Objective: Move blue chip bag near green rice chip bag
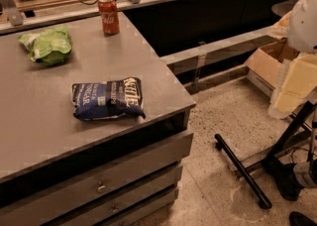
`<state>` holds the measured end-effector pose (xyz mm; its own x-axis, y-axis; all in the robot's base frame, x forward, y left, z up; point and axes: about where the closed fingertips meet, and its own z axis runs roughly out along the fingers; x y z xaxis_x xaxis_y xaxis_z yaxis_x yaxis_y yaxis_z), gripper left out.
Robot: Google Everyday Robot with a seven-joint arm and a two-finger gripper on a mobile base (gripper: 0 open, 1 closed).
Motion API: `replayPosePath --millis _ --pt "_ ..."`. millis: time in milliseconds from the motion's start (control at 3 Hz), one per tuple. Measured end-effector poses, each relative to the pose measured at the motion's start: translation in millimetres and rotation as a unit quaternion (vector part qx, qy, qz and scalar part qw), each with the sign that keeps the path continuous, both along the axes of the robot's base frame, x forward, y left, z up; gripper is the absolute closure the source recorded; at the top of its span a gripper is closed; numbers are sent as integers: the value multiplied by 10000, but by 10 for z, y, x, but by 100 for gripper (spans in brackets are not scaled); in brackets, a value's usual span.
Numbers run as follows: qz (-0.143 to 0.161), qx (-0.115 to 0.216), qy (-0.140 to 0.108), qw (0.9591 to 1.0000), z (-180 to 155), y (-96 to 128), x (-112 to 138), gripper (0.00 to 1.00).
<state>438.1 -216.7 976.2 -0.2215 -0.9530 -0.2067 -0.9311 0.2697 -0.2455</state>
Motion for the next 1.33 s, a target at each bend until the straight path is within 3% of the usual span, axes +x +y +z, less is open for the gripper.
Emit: replayPosePath --millis 333,667,1000,1333 --pt "0 0 -1 10000 0 0 0 0" --pt "311 105 -49 9994 78 235 11 0" --pt "1016 159 -129 9946 215 792 2 0" --pt "1842 184 -319 9822 423 1522 -49 0"
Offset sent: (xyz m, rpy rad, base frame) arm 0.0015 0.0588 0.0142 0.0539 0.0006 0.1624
